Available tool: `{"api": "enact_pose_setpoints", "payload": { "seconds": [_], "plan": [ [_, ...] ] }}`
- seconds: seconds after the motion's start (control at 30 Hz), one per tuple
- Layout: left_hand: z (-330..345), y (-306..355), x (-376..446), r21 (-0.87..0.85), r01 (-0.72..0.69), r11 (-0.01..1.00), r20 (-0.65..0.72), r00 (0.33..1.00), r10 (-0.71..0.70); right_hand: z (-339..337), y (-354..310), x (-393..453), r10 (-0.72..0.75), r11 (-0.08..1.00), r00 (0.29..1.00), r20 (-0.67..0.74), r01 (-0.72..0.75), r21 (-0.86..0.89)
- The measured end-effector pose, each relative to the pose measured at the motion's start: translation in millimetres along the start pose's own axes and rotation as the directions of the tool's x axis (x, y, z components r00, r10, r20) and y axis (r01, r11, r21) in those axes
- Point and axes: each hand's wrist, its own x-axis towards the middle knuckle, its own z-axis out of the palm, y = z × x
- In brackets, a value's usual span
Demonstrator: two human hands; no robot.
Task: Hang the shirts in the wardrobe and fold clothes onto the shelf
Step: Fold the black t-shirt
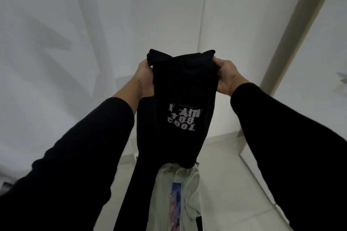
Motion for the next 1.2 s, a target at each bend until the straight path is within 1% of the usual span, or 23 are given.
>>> {"api": "enact_pose_setpoints", "payload": {
  "seconds": [0.07,0.17,0.27,0.3,0.4,0.53,0.63,0.7,0.73,0.8,0.9,1.0,1.03,1.13,1.2],
  "plan": [
    [-6,-16,-18,-0.014,0.038,0.999,-0.043,0.998,-0.038,-3,21,-13,0.040,0.999,0.999,-0.012,-0.040,-0.012],
    [-21,-54,-54,0.012,0.133,0.991,-0.082,0.988,-0.132,-12,68,-40,0.134,0.991,0.990,-0.040,-0.135,-0.027],
    [-39,-114,-100,0.018,0.239,0.971,-0.093,0.967,-0.236,-28,136,-76,0.256,0.965,0.961,-0.103,-0.261,-0.036],
    [-45,-138,-117,0.014,0.284,0.959,-0.116,0.953,-0.281,-35,165,-91,0.307,0.950,0.943,-0.127,-0.312,-0.024],
    [-66,-219,-176,0.004,0.443,0.896,-0.189,0.881,-0.435,-59,256,-141,0.474,0.877,0.865,-0.167,-0.481,-0.005],
    [-97,-324,-246,-0.080,0.614,0.785,-0.227,0.756,-0.615,-86,359,-215,0.658,0.740,0.719,-0.226,-0.672,0.017],
    [-107,-369,-279,-0.063,0.682,0.729,-0.259,0.694,-0.672,-105,405,-248,0.739,0.650,0.631,-0.236,-0.760,0.002],
    [-109,-383,-284,-0.076,0.693,0.717,-0.266,0.679,-0.684,-115,421,-251,0.766,0.613,0.593,-0.247,-0.790,0.006],
    [-112,-387,-281,-0.098,0.689,0.718,-0.267,0.677,-0.686,-119,427,-247,0.769,0.608,0.585,-0.259,-0.794,0.014],
    [-117,-393,-265,-0.147,0.661,0.736,-0.267,0.690,-0.673,-127,432,-230,0.761,0.618,0.585,-0.279,-0.785,0.040],
    [-126,-392,-225,-0.207,0.612,0.763,-0.270,0.714,-0.646,-141,434,-185,0.726,0.664,0.623,-0.291,-0.745,0.065],
    [-135,-388,-171,-0.248,0.587,0.770,-0.255,0.728,-0.637,-152,428,-129,0.676,0.713,0.653,-0.342,-0.697,0.080],
    [-139,-388,-152,-0.257,0.579,0.774,-0.272,0.725,-0.633,-156,427,-109,0.654,0.732,0.663,-0.365,-0.677,0.081],
    [-152,-397,-91,-0.285,0.557,0.780,-0.330,0.707,-0.625,-169,426,-50,0.545,0.794,0.705,-0.452,-0.608,0.008],
    [-168,-413,-54,-0.267,0.556,0.787,-0.427,0.664,-0.614,-180,431,-17,0.436,0.820,0.751,-0.495,-0.559,-0.126]
  ]
}}
